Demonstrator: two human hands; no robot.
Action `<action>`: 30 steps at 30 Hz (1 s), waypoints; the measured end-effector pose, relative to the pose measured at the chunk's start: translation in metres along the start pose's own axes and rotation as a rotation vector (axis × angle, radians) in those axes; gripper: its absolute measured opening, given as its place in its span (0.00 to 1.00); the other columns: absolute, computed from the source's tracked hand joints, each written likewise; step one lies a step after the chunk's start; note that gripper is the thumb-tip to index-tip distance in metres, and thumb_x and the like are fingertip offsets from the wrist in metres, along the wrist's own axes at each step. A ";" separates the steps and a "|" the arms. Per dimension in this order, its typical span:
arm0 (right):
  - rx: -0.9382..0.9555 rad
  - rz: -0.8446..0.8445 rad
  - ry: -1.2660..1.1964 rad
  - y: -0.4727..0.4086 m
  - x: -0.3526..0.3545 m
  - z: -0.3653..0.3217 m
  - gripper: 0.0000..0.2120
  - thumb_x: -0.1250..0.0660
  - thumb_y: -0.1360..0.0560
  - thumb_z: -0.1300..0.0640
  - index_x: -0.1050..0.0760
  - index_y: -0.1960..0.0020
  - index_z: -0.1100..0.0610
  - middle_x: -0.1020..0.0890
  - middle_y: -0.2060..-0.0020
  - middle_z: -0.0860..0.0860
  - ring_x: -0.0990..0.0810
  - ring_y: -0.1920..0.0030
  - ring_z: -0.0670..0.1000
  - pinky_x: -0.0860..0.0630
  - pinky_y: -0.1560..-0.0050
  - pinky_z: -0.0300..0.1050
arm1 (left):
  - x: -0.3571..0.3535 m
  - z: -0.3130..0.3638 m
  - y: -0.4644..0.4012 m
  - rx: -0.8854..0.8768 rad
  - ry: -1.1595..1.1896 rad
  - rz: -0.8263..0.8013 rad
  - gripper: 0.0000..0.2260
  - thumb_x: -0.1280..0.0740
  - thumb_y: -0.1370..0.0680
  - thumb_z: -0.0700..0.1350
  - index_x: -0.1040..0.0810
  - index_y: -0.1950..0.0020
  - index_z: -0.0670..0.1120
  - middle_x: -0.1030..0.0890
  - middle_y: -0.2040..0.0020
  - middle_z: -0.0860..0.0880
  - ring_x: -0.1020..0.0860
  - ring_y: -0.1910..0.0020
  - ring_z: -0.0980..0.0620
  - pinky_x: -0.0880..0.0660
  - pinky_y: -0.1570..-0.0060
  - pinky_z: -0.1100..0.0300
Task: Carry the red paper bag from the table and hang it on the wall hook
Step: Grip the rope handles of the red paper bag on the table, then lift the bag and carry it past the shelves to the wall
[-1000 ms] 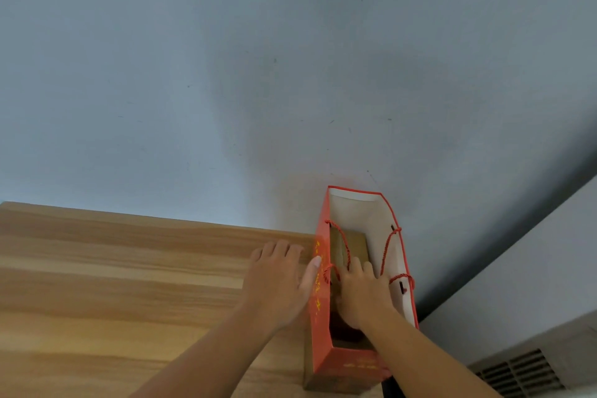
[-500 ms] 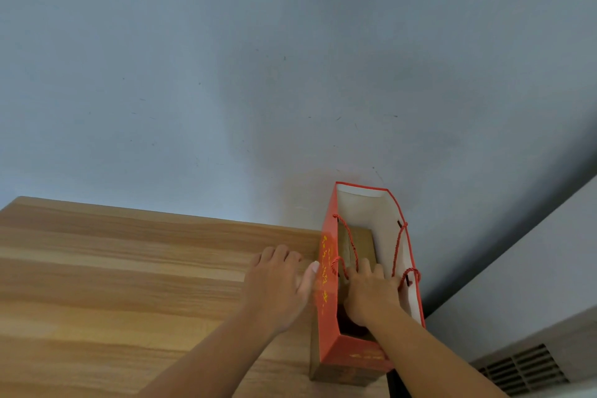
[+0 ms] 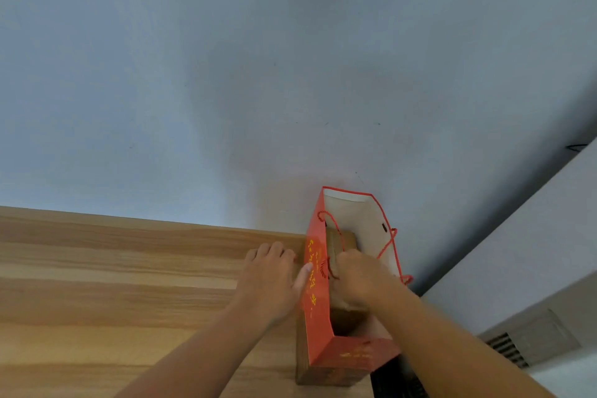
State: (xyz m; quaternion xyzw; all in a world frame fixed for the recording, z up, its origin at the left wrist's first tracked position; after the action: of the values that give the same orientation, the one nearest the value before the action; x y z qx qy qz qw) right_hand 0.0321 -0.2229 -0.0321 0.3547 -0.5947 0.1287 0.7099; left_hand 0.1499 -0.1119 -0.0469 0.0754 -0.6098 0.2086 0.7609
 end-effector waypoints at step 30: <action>0.166 0.025 -0.252 0.090 0.175 -0.037 0.13 0.25 0.27 0.61 0.15 0.45 0.66 0.10 0.52 0.59 0.10 0.53 0.55 0.14 0.45 0.49 | 0.149 0.059 0.023 0.103 0.105 0.343 0.10 0.35 0.26 0.53 0.16 0.52 0.51 0.14 0.58 0.51 0.18 0.58 0.48 0.24 0.51 0.52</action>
State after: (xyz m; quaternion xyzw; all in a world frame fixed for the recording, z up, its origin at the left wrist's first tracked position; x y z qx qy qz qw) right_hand 0.0515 -0.1762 0.1619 0.4180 -0.6708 0.1408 0.5962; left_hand 0.1126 -0.0792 0.1077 -0.0016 -0.5617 0.3699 0.7400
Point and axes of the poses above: each hand's wrist, its own y-axis away from the middle knuckle, its own x-axis out of the back of the hand, z = x × y, the point moved 5 cm from there along -y, towards the middle knuckle
